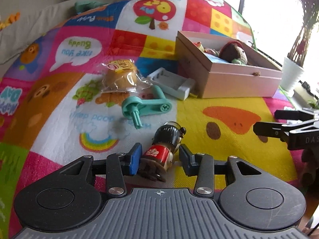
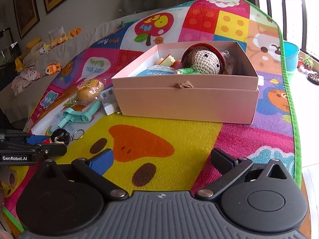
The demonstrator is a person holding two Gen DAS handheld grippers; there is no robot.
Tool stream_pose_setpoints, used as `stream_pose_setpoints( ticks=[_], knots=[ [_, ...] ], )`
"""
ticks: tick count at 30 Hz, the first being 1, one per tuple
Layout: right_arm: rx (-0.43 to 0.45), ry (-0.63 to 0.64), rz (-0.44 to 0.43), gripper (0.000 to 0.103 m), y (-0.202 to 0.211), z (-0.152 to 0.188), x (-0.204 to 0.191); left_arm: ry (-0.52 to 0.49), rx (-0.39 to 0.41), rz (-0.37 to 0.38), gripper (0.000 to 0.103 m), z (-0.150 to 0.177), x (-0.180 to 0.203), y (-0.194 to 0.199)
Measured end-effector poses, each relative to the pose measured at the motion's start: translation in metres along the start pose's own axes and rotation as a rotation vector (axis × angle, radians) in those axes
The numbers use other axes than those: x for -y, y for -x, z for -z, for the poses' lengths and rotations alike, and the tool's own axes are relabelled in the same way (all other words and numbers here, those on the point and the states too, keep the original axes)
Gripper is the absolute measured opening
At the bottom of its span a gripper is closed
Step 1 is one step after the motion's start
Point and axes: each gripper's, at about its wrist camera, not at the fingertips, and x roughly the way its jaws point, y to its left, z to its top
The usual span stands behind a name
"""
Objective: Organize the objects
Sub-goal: 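Grasp the teal plastic toy with the right tool while the left tool holds the figurine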
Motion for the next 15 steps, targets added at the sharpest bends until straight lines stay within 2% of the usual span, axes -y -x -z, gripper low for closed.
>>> stream_pose_setpoints(
  ticks=[8,13,15],
  knots=[
    [-0.035,0.097,0.056,0.103,-0.005,0.000,-0.013,0.037,0.047,0.004,0.046,0.007,-0.003,0.003],
    [-0.048,0.142,0.091,0.103,-0.008,0.001,-0.019,0.148,0.070,0.071,0.045,0.011,-0.022,0.009],
    [-0.048,0.144,0.093,0.103,-0.008,0.001,-0.020,0.185,0.090,0.053,0.045,0.014,-0.033,0.016]
  ],
)
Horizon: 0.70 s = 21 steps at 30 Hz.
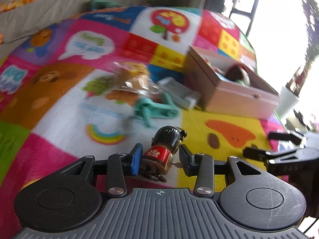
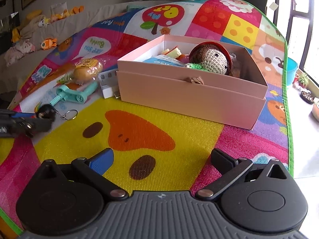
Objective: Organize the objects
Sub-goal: 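Grasp the teal plastic toy with the right tool while the left tool holds the figurine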
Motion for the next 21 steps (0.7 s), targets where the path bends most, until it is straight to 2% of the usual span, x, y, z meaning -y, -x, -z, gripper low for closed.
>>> stream_pose_setpoints(
  ticks=[6,9,13,15,17,21],
  knots=[
    [-0.025,0.000,-0.005,0.103,-0.003,-0.007,-0.008,0.081,0.091,-0.106,0.045,0.002,-0.047,0.017],
    [-0.021,-0.002,-0.113,0.103,-0.002,-0.020,-0.027,0.130,0.125,-0.142,0.045,0.006,-0.063,0.017],
    [0.014,0.033,-0.209,0.103,-0.007,-0.041,-0.068,0.193,0.146,-0.105,0.045,0.010,-0.076,0.018],
    [0.027,0.055,-0.217,0.100,-0.017,-0.052,-0.089,0.198,0.150,-0.102,0.045,0.011,-0.077,0.019],
    [0.025,0.073,-0.225,0.092,-0.032,-0.065,-0.106,0.194,0.151,-0.105,0.045,0.012,-0.076,0.020],
    [-0.011,0.026,-0.224,0.091,-0.060,-0.085,-0.120,0.205,0.155,-0.097,0.045,0.013,-0.077,0.020]
  ],
)
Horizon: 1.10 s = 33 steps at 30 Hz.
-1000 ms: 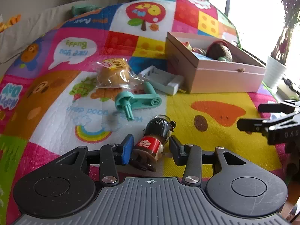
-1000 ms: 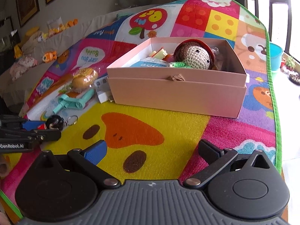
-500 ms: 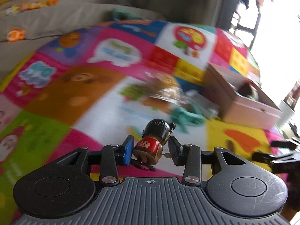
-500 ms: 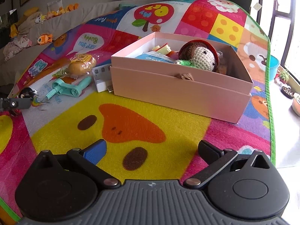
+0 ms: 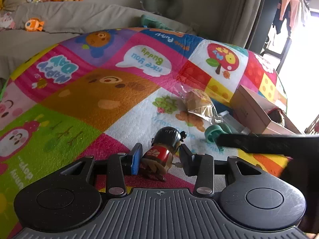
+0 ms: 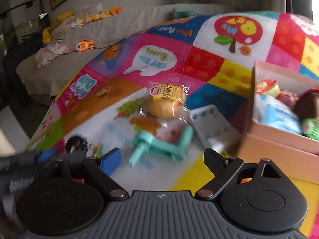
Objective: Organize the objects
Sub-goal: 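Grasp the teal plastic toy with the right tool while the left tool holds the figurine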
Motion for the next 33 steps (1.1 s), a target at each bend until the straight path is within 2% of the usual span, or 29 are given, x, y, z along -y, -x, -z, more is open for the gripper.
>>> stream_pose_setpoints(
  ticks=[2,6,9,14,18,21,26,27,28,33],
  knots=[
    [-0.027,0.000,0.007,0.089,-0.011,-0.004,-0.004,0.006,0.001,0.005,0.045,0.000,-0.001,0.000],
    [-0.047,0.053,0.026,0.072,-0.015,-0.001,-0.011,0.015,0.002,0.011,0.045,0.000,-0.003,0.000],
    [-0.056,0.076,0.009,0.072,-0.006,0.006,-0.008,0.019,0.002,0.013,0.045,0.000,-0.004,0.000],
    [-0.077,0.185,-0.027,0.072,0.019,0.028,-0.005,0.018,0.002,0.012,0.045,0.000,-0.004,-0.001],
    [-0.071,0.251,-0.016,0.072,0.045,0.050,0.004,0.019,0.002,0.012,0.045,0.000,-0.004,-0.001],
    [-0.049,0.268,0.048,0.078,0.060,0.060,0.018,0.018,0.002,0.011,0.045,0.000,-0.003,-0.001],
    [0.022,0.275,0.259,0.086,0.074,0.072,0.048,0.013,0.001,0.007,0.045,0.000,-0.004,-0.001],
    [0.025,0.261,0.277,0.086,0.075,0.072,0.054,0.014,0.001,0.008,0.045,0.000,-0.004,-0.001],
    [0.021,0.234,0.273,0.086,0.078,0.073,0.060,0.013,0.000,0.007,0.045,0.000,-0.004,-0.001],
    [-0.004,0.077,0.139,0.088,0.083,0.073,0.066,0.003,0.000,-0.004,0.045,0.001,-0.003,-0.001]
  ],
)
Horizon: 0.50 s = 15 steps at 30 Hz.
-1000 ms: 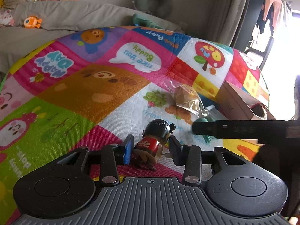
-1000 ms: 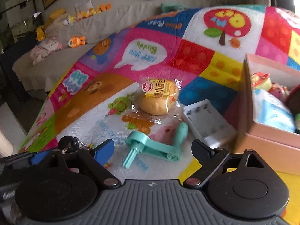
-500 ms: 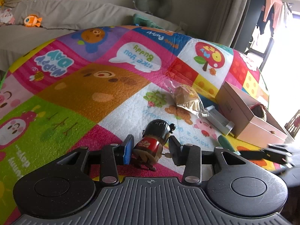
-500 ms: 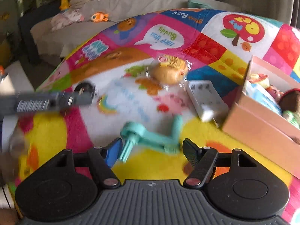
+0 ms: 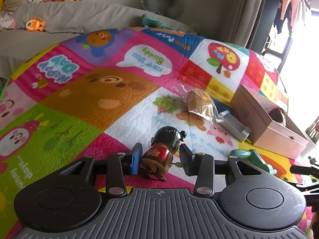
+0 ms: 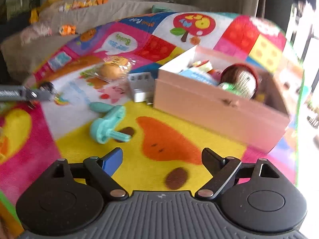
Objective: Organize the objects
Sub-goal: 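Grasp the teal plastic toy with the right tool while the left tool holds the figurine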
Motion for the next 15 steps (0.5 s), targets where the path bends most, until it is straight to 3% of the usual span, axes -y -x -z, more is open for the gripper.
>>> stream_pose_setpoints(
  ticks=[8,11,14,15],
  knots=[
    [0.016,-0.017,-0.077,0.088,-0.014,-0.006,-0.037,0.002,0.000,0.001,0.045,0.000,0.001,0.000],
    [0.022,-0.006,-0.079,0.082,-0.018,-0.008,-0.044,0.004,0.000,0.002,0.045,0.000,0.000,0.000],
    [0.019,0.025,-0.071,0.059,-0.020,-0.013,-0.048,0.004,0.000,0.002,0.045,0.000,0.001,0.000],
    [0.011,0.043,-0.069,0.045,-0.019,-0.015,-0.049,0.004,-0.001,0.002,0.045,0.000,0.001,0.000]
  ],
)
